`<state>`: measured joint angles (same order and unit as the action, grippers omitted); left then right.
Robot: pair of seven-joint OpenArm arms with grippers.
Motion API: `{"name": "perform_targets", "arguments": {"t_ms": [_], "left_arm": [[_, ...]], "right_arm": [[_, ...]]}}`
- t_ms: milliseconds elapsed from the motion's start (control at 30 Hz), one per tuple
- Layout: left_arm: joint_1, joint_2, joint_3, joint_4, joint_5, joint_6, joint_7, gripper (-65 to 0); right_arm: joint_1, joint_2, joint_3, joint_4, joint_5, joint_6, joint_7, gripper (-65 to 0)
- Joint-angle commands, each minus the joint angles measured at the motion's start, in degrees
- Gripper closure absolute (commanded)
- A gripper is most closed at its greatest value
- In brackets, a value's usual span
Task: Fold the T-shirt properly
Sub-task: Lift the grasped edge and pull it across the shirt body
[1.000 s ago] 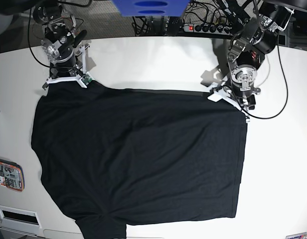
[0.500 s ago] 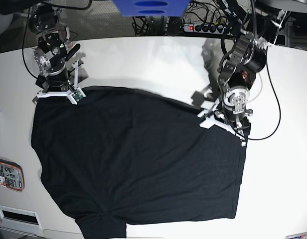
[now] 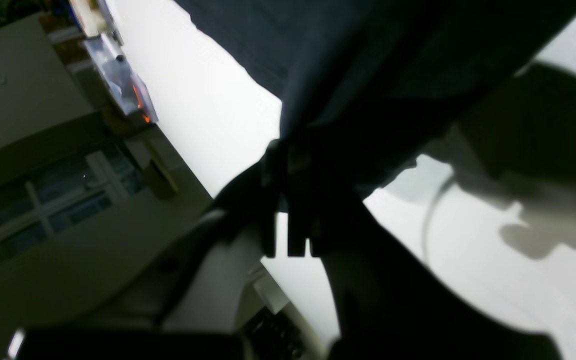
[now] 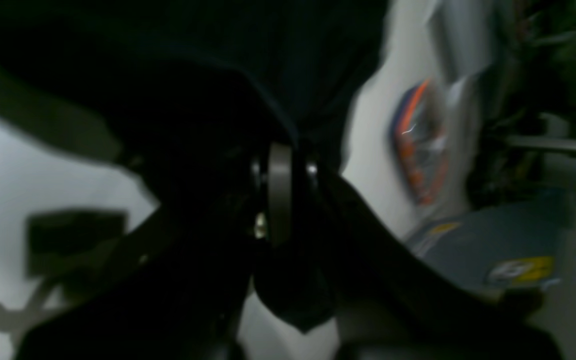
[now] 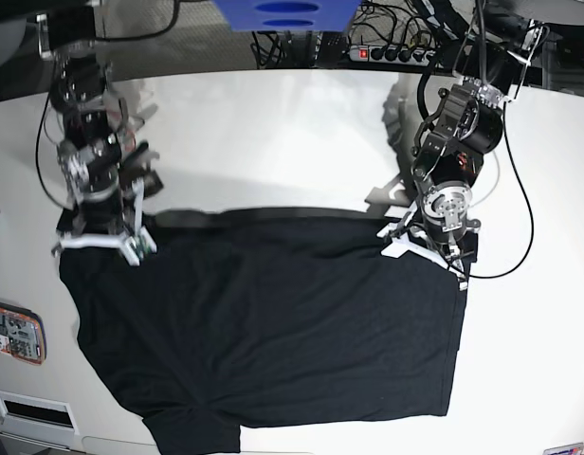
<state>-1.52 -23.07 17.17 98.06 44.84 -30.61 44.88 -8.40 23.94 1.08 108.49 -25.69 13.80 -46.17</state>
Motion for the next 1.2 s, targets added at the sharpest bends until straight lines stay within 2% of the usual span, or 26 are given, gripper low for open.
{"name": "perform_targets", "arguments": {"t_ms": [0,167,300,667,833,1033,1167], "left_arm": [[-1.78,-0.36,-0.33,0.27,1.01,2.35,0.08,0.0],[-4.85,-0.36,-0.33,-5.71,1.01,10.08,0.08,0.0],[-5.91,-0.36,-0.16,-7.47,1.01,12.72,0.08,0.0],[-7.84,-0.36,0.19,-8.87,1.09,13.34,0.0,0.0],[-9.16,-0.45,1.78,-12.48,1.89,13.34,-2.82,0.0],[-9.07,-0.36,1.78,-15.91,13.23,13.34,-10.64,0.0],[-9.07,-0.18,1.69,-17.49,19.12,13.34,-11.61,0.0]], "right_arm": [[2.56,0.63,-0.69,-0.05,-0.2,-0.4,0.94,0.0],[9.77,0.54,-6.49,-6.82,-0.2,-0.4,1.12,0.0],[11.61,0.54,-7.63,-13.06,-0.2,-0.4,1.21,0.0],[17.85,0.45,-7.98,-25.63,-0.37,-0.4,4.37,0.0],[21.28,0.45,-12.82,-26.51,-0.37,-0.4,4.37,0.0],[25.24,0.45,-18.18,-28.71,-0.37,-0.4,4.37,0.0],[26.91,0.45,-20.03,-32.84,-0.37,-0.4,4.46,0.0]]}}
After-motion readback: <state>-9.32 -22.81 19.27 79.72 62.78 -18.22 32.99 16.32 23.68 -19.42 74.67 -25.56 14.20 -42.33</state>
